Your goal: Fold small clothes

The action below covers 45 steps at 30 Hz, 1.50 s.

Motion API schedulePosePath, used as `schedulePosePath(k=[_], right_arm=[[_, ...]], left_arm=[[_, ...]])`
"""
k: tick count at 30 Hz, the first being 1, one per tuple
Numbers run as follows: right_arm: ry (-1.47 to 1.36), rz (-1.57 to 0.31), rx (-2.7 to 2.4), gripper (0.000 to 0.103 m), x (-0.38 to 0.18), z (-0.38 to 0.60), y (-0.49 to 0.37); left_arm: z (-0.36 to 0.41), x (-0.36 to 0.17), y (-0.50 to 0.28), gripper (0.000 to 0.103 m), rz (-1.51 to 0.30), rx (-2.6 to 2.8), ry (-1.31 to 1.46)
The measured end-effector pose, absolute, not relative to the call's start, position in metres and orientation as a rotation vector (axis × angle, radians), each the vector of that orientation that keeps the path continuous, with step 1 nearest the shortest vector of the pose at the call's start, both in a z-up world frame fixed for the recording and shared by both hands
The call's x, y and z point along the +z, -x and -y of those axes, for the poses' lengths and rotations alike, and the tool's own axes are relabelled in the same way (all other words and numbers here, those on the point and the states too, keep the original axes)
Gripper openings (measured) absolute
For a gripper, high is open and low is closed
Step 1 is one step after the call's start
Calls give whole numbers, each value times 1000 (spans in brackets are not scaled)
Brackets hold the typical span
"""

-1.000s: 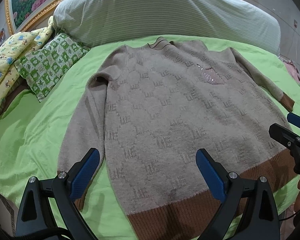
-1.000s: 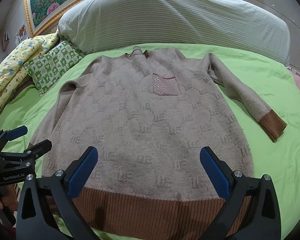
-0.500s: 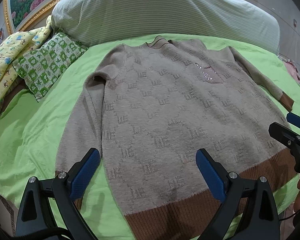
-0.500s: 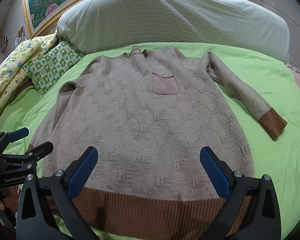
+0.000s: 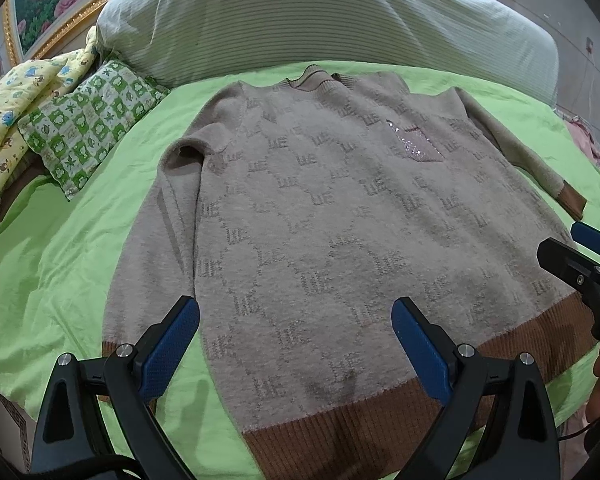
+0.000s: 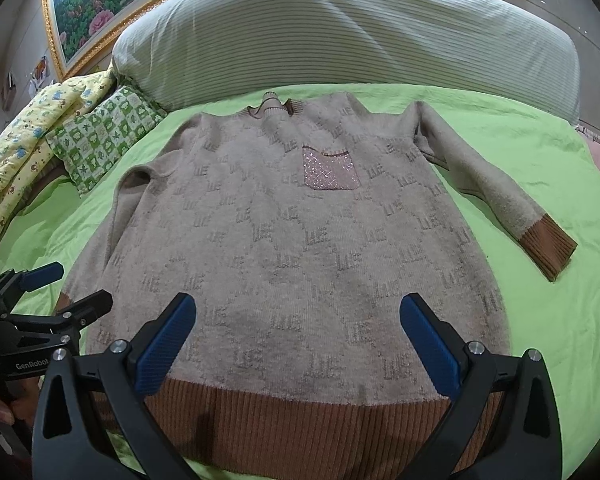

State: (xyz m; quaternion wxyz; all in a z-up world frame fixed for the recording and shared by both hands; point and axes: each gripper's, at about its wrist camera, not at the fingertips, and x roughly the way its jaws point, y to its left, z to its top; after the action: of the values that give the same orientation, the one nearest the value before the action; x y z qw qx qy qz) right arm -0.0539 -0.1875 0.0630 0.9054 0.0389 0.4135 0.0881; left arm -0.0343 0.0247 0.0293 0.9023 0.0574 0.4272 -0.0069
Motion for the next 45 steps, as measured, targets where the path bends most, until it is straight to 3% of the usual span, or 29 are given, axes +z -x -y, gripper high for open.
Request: schedulePosePath(k=[12, 26, 34, 38, 41, 45], right_arm=[[-116, -858, 166, 102, 64, 201, 41], [-303, -854, -18, 102, 66, 296, -3], [-621, -888, -179, 101, 36, 378, -31], [-859, -904, -258, 92, 8, 411, -44], [-1005, -883, -304, 91, -12, 428, -53], [-1078, -811, -373, 86, -17, 448, -67]], left_arm=[[-25, 30, 18, 97, -899, -26, -84], [-31, 42, -47, 97, -937, -36, -2], [-19, 40, -101, 95, -1021, -87, 68], [-18, 41, -133, 95, -1013, -37, 70], [-20, 36, -159, 95, -1019, 2, 77], [-27, 19, -193, 95, -1045, 47, 97]])
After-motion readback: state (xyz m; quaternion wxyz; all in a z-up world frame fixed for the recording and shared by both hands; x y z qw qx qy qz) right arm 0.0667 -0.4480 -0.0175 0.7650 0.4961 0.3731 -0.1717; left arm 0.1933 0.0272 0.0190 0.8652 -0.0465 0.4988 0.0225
